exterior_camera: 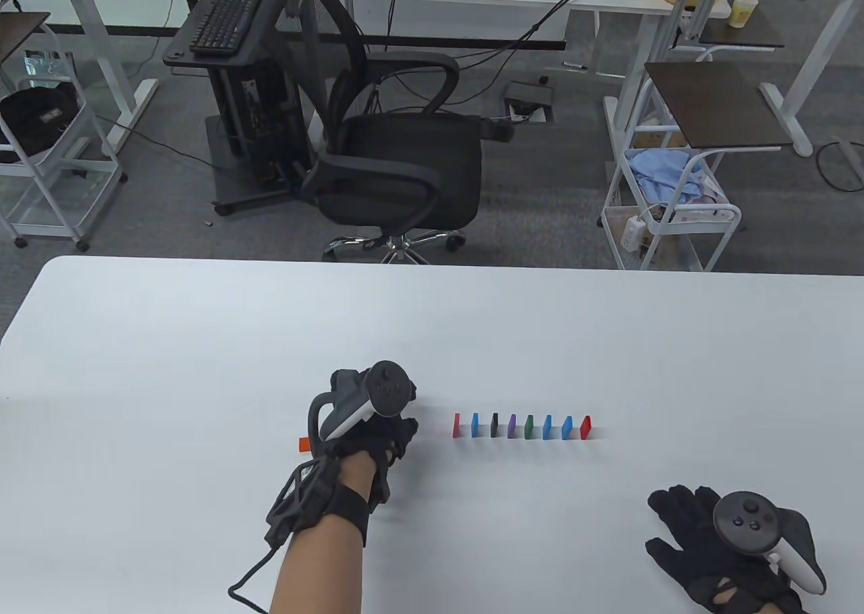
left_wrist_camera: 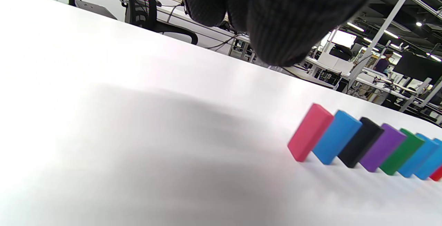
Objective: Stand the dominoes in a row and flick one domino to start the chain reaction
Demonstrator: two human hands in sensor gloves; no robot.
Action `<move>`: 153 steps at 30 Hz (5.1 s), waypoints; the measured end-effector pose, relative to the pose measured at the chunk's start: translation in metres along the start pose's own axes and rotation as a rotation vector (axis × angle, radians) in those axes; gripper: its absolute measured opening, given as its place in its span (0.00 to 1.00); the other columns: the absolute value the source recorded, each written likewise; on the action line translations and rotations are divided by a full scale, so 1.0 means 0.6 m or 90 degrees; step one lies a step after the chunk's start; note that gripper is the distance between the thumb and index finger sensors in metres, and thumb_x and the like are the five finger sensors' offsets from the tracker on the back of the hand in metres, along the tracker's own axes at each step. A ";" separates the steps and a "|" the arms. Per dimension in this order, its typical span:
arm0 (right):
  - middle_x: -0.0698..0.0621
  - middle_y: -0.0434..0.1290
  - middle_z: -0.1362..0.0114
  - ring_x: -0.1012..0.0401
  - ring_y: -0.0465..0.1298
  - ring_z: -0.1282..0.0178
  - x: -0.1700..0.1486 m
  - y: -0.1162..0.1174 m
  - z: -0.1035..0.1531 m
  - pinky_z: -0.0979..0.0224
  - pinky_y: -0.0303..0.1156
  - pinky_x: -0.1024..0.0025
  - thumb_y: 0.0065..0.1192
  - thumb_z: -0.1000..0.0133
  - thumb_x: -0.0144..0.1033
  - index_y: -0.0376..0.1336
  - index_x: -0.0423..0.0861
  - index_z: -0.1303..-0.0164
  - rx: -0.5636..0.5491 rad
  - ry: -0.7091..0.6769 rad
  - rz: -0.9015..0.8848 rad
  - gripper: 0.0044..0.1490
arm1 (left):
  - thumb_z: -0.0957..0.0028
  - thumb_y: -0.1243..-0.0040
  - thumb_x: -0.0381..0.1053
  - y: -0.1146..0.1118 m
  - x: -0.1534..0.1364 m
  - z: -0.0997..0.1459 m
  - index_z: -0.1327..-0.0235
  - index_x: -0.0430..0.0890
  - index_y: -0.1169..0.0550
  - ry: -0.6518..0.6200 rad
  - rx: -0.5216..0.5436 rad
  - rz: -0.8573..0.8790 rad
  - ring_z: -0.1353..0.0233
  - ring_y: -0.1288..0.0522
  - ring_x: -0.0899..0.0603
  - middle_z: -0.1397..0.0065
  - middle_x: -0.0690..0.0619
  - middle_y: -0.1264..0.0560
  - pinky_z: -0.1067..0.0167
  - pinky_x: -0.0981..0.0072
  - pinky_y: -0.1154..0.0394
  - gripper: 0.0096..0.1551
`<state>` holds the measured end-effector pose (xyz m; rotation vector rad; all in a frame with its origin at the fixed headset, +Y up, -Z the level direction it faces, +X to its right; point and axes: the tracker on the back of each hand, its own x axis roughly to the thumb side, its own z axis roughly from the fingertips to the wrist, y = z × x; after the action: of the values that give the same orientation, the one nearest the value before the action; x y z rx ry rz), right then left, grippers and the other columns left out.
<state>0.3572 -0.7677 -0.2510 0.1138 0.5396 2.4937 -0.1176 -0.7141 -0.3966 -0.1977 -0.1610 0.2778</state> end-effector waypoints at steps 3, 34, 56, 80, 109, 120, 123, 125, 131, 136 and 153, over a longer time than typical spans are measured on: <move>0.43 0.33 0.15 0.41 0.22 0.21 0.000 0.000 0.000 0.23 0.22 0.37 0.55 0.41 0.56 0.39 0.55 0.23 0.000 0.000 0.000 0.44 | 0.53 0.30 0.53 0.009 -0.014 0.007 0.33 0.50 0.32 0.013 0.004 -0.006 0.17 0.48 0.37 0.20 0.48 0.39 0.29 0.26 0.65 0.35; 0.43 0.33 0.15 0.41 0.22 0.21 0.002 0.002 -0.001 0.23 0.23 0.37 0.55 0.41 0.56 0.39 0.55 0.23 0.008 -0.003 0.006 0.44 | 0.54 0.27 0.50 -0.037 -0.133 0.026 0.32 0.52 0.32 0.222 -0.076 -0.219 0.17 0.41 0.36 0.19 0.49 0.34 0.30 0.25 0.65 0.37; 0.43 0.33 0.15 0.41 0.22 0.21 0.002 0.001 -0.002 0.23 0.23 0.37 0.55 0.41 0.56 0.39 0.55 0.23 0.016 0.000 0.012 0.44 | 0.55 0.28 0.50 -0.057 -0.119 0.023 0.35 0.53 0.28 0.170 -0.070 -0.332 0.23 0.31 0.41 0.32 0.50 0.21 0.30 0.23 0.65 0.33; 0.43 0.33 0.15 0.41 0.22 0.21 0.000 -0.001 -0.002 0.23 0.22 0.37 0.55 0.41 0.56 0.39 0.55 0.23 0.012 -0.002 0.006 0.44 | 0.58 0.29 0.56 -0.045 -0.080 0.017 0.38 0.53 0.24 0.093 -0.018 -0.232 0.29 0.23 0.38 0.37 0.48 0.18 0.30 0.21 0.59 0.32; 0.43 0.33 0.15 0.41 0.22 0.21 0.000 -0.001 -0.002 0.23 0.23 0.36 0.55 0.41 0.56 0.39 0.55 0.23 0.004 -0.003 0.001 0.44 | 0.53 0.30 0.51 -0.029 0.008 -0.033 0.37 0.51 0.30 -0.027 0.026 0.035 0.24 0.29 0.41 0.31 0.50 0.22 0.29 0.23 0.63 0.32; 0.43 0.33 0.15 0.41 0.22 0.21 -0.001 -0.002 -0.002 0.23 0.23 0.37 0.55 0.41 0.56 0.39 0.55 0.23 0.004 0.000 0.001 0.44 | 0.52 0.31 0.51 -0.064 0.025 -0.051 0.36 0.52 0.32 -0.049 -0.001 0.031 0.24 0.30 0.40 0.30 0.50 0.24 0.30 0.23 0.64 0.32; 0.43 0.33 0.15 0.41 0.22 0.21 -0.001 -0.003 -0.002 0.23 0.23 0.37 0.55 0.41 0.56 0.39 0.55 0.23 0.004 0.001 0.000 0.44 | 0.52 0.31 0.51 -0.071 0.027 -0.055 0.36 0.52 0.32 -0.051 -0.005 0.035 0.24 0.30 0.40 0.30 0.50 0.24 0.30 0.23 0.64 0.32; 0.43 0.33 0.15 0.41 0.22 0.21 -0.001 -0.003 -0.002 0.23 0.23 0.36 0.55 0.41 0.56 0.39 0.55 0.23 0.005 0.001 0.000 0.44 | 0.52 0.31 0.51 -0.075 0.029 -0.057 0.36 0.51 0.32 -0.055 -0.007 0.039 0.24 0.30 0.40 0.30 0.50 0.24 0.30 0.24 0.64 0.32; 0.43 0.33 0.15 0.41 0.22 0.21 -0.001 -0.003 -0.002 0.23 0.23 0.37 0.55 0.41 0.56 0.39 0.55 0.23 0.005 0.002 0.000 0.44 | 0.52 0.31 0.51 -0.082 0.038 -0.060 0.36 0.51 0.32 -0.062 -0.012 0.033 0.24 0.31 0.40 0.30 0.50 0.25 0.30 0.24 0.64 0.32; 0.43 0.33 0.15 0.41 0.22 0.21 -0.001 -0.003 -0.002 0.23 0.23 0.37 0.55 0.41 0.56 0.39 0.55 0.23 0.004 0.003 -0.001 0.44 | 0.52 0.31 0.51 -0.090 0.037 -0.060 0.36 0.50 0.33 -0.062 -0.018 0.031 0.24 0.31 0.40 0.30 0.50 0.25 0.30 0.24 0.63 0.32; 0.43 0.33 0.15 0.41 0.22 0.21 -0.002 -0.003 -0.002 0.23 0.23 0.37 0.55 0.41 0.56 0.40 0.55 0.23 0.005 0.005 -0.002 0.44 | 0.53 0.30 0.51 -0.104 0.041 -0.063 0.36 0.48 0.31 -0.056 -0.027 0.040 0.24 0.31 0.40 0.31 0.50 0.24 0.29 0.24 0.62 0.33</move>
<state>0.3592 -0.7674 -0.2530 0.1071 0.5523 2.4897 -0.0713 -0.7725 -0.4163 -0.2328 -0.2481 0.3468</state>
